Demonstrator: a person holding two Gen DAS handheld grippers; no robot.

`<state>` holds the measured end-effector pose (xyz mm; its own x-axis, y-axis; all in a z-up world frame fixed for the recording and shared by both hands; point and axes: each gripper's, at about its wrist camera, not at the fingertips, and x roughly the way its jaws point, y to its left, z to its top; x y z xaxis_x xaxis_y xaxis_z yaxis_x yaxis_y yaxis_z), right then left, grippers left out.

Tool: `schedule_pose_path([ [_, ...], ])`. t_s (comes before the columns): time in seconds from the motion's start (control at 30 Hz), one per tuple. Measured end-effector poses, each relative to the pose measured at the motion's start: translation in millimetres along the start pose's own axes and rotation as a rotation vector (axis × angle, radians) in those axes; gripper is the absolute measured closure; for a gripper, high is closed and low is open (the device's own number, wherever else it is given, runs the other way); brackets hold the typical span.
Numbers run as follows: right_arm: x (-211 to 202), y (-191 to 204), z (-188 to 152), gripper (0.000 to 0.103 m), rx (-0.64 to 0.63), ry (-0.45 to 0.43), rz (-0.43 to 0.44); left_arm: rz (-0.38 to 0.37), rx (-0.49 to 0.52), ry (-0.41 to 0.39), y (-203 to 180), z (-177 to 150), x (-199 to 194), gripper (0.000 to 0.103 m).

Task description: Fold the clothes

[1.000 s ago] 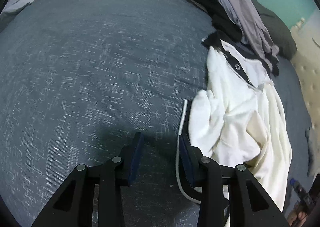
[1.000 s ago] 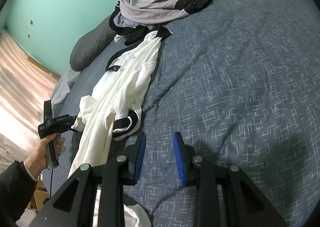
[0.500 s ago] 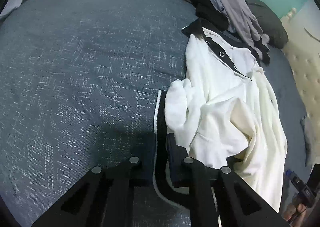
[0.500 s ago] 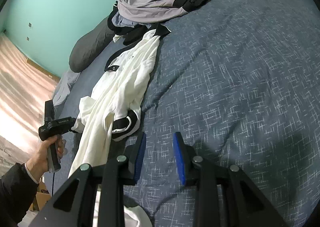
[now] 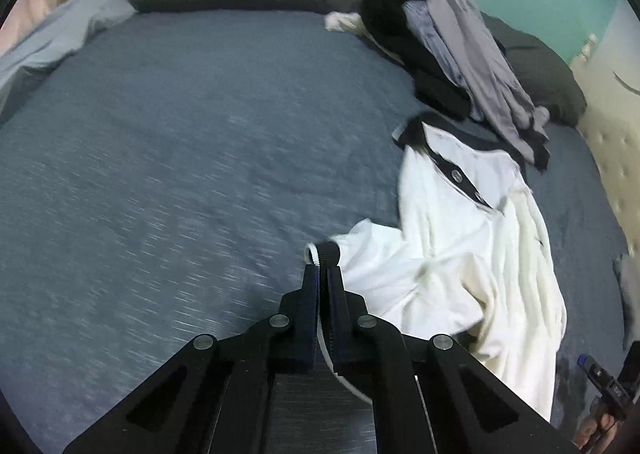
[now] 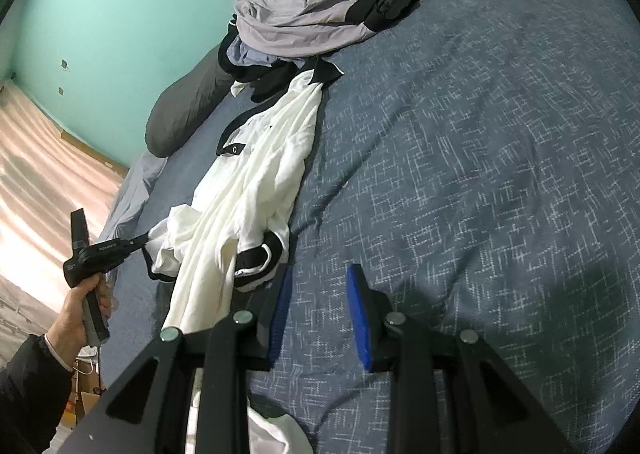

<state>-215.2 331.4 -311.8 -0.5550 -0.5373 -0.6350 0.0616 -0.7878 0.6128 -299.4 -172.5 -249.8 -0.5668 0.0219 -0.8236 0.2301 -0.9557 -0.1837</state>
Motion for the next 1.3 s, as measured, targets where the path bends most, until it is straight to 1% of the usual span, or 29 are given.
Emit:
schedule_pose_path([
  [0.13, 0.5, 1.5, -1.4, 0.075, -0.004, 0.004, -0.002, 0.033, -0.034, -0.029, 20.0, 6.4, -12.2, 0.099],
  [0.23, 1.9, 2.5, -2.6, 0.075, -0.009, 0.007, -0.004, 0.04, -0.048, -0.049, 30.7, 8.2, -22.0, 0.099],
  [0.3, 2.8, 2.2, -3.5, 0.075, -0.008, 0.009, -0.007, 0.03, -0.067, -0.072, 37.4, 11.4, -32.8, 0.099],
  [0.43, 3.4, 0.9, -4.6, 0.075, -0.004, 0.011, -0.012, 0.034, -0.069, -0.118, 41.6, 23.0, -52.5, 0.099],
  [0.57, 2.1, 1.2, -4.8, 0.075, -0.006, 0.009, -0.01, 0.068, -0.065, -0.144, 46.2, 35.8, -65.2, 0.099],
  [0.63, 2.0, 2.0, -4.6, 0.075, -0.007, 0.008, -0.009, 0.077, -0.079, -0.124, 51.9, 38.9, -60.0, 0.099],
  [0.7, 2.9, 2.1, -5.1, 0.075, -0.008, 0.011, -0.009, 0.086, -0.084, -0.064, 56.5, 33.7, -45.4, 0.099],
  [0.83, 3.7, 2.3, -5.3, 0.075, -0.008, 0.014, -0.013, 0.122, -0.094, 0.01, 62.7, 18.9, -17.9, 0.099],
  [0.93, 3.0, 2.6, -4.8, 0.075, -0.009, 0.011, -0.014, 0.129, -0.13, 0.069, 70.1, 6.4, 5.7, 0.099],
  [1.1, 4.4, 1.4, -4.9, 0.075, -0.007, 0.015, -0.017, 0.113, -0.204, 0.101, 83.7, -11.8, 22.3, 0.096],
  [1.17, 5.1, 0.8, -5.1, 0.075, -0.006, 0.016, -0.018, 0.097, -0.215, 0.097, 86.2, -16.3, 22.4, 0.096],
  [1.23, 5.3, 0.8, -5.3, 0.075, -0.007, 0.016, -0.019, 0.063, -0.224, 0.081, 87.1, -19.6, 18.6, 0.093],
  [1.3, 5.6, 0.8, -5.6, 0.075, -0.008, 0.017, -0.019, 0.033, -0.233, 0.07, 87.8, -21.5, 14.3, 0.093],
])
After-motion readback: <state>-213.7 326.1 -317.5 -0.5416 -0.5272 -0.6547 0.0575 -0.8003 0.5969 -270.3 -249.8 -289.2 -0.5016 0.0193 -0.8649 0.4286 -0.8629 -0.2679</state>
